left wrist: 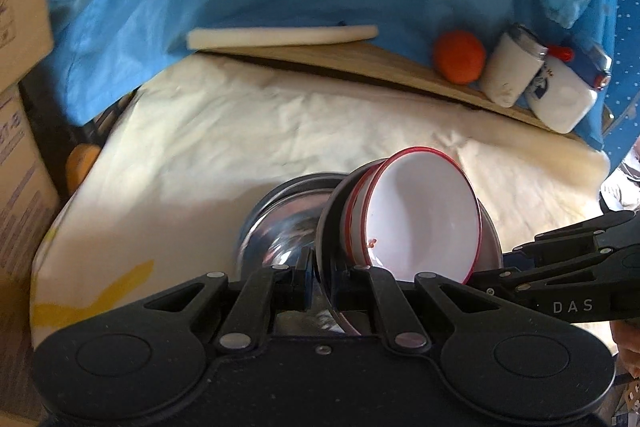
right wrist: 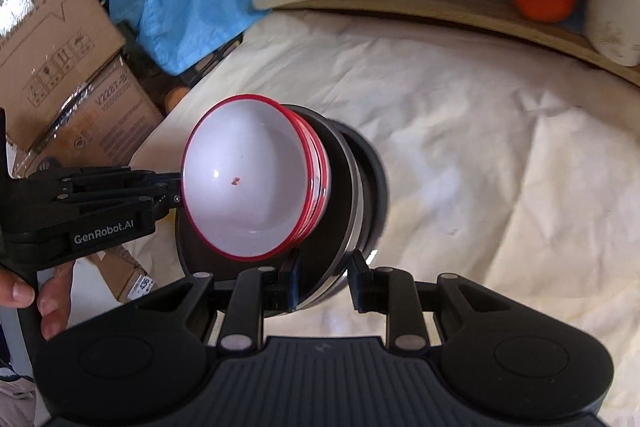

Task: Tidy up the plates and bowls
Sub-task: 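Lift the nested bowls with both grippers and carry them toward the steel bowl, then lower the nested bowls into the steel bowl with both grippers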

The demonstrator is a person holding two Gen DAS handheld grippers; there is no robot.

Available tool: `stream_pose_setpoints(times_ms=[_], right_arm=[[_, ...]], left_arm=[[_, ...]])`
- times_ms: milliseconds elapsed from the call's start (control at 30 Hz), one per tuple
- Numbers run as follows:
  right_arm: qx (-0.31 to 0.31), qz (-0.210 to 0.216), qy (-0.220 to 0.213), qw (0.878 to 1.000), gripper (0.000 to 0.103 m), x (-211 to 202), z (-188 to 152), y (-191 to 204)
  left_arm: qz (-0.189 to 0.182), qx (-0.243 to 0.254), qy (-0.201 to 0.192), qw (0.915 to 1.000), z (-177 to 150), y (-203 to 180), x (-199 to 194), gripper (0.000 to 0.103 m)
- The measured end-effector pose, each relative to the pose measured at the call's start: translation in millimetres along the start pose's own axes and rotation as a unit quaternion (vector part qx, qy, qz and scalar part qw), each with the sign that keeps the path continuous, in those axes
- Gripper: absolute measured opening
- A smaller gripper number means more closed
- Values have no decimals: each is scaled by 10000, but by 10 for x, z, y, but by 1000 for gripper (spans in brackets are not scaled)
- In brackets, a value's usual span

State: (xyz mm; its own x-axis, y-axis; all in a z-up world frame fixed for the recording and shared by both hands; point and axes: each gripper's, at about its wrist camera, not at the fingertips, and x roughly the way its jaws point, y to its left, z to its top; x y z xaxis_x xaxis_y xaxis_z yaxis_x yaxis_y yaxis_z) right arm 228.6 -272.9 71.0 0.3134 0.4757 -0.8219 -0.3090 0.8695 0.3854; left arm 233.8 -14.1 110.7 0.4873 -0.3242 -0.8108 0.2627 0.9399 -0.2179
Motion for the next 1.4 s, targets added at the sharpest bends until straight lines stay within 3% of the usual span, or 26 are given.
stream_pose_setpoints(times_ms=[500,1400], right_arm=[[-118,0,246,9996,27,270,59,151],[-116,-24,282,9995,27,340,101,167]], left_arm=[[-24,-251,154,9996,-93,300,108,5],[-12,-302,183,9994,-53,340,175,5]])
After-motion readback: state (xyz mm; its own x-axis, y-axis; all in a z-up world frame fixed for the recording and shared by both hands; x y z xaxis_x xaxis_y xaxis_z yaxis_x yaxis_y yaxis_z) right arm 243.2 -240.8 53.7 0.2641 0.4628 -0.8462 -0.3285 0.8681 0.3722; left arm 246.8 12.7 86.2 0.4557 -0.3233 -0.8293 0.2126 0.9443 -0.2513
